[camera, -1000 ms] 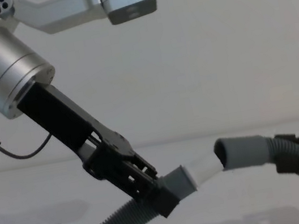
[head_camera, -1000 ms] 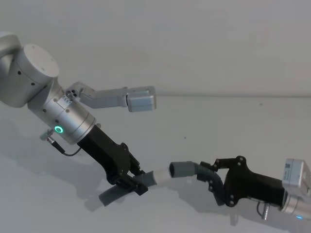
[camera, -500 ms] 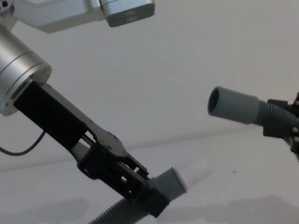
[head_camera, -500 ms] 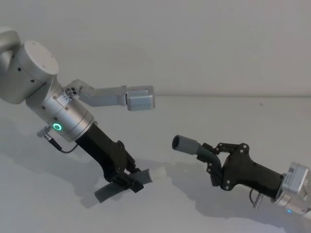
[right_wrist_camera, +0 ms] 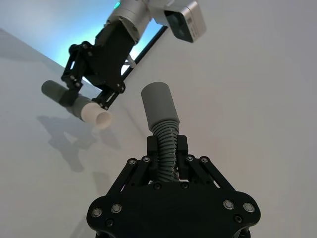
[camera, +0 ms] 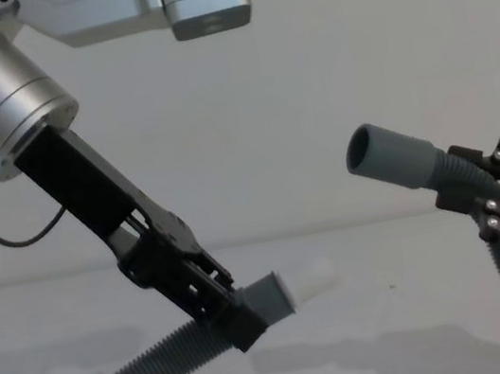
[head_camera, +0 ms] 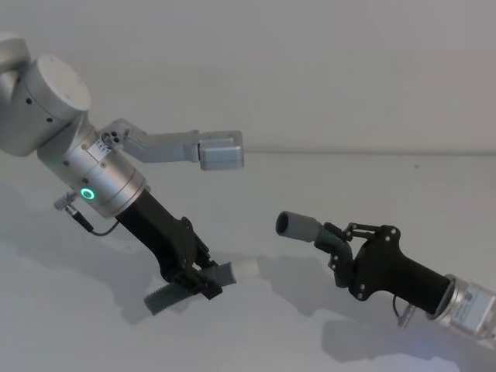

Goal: Use both hands to pick up one end of the pipe from the table, align the ends, and insert them.

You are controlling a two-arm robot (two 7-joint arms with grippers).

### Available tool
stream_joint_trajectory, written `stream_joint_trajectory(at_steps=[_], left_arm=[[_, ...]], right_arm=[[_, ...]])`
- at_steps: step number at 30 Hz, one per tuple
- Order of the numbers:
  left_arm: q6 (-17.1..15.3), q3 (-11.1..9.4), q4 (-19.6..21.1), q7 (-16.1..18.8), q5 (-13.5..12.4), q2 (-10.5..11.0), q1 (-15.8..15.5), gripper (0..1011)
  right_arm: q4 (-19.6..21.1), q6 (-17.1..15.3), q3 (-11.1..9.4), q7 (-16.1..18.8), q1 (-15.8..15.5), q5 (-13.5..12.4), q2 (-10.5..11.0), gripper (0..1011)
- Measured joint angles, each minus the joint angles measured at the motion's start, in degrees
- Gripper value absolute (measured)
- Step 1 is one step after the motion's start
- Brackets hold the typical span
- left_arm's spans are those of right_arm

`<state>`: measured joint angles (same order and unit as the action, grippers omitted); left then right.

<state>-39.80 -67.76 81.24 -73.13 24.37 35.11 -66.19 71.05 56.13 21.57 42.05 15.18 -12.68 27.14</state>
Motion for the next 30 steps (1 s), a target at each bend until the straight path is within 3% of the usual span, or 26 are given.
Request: stream_joint_trajectory(at_steps=[5, 11, 16, 23, 30], left_arm=[[-0.03, -0.06, -0.28, 0.15, -0.03, -0.01, -0.51, 356], [0.03, 0.02, -0.68, 0.71, 0.08, -0.11, -0.98, 356], [0.33, 0.16, -1.07, 1.00, 0.31, -0.29, -1.28, 356], [0.81, 0.23, -1.45, 1.17, 0.74, -0.47, -1.52, 356], [1.45, 0.22, -1.59, 1.37, 1.17, -0.53, -1.72, 356]], right_arm=[[-2.86, 5.27, -0.11, 0.36, 1.40, 1.77, -1.06, 191], [-4.51, 8.28, -0.21, 0.59, 2.23, 2.85, -1.72, 190], [-5.42, 9.89, -1.75, 0.29, 2.60, 5.89, -2.96, 190], [-5.54, 9.96, -3.31, -0.56, 2.67, 8.62, -4.01, 190], [-3.67, 6.85, -4.57, -1.47, 2.15, 9.91, -4.32, 190]])
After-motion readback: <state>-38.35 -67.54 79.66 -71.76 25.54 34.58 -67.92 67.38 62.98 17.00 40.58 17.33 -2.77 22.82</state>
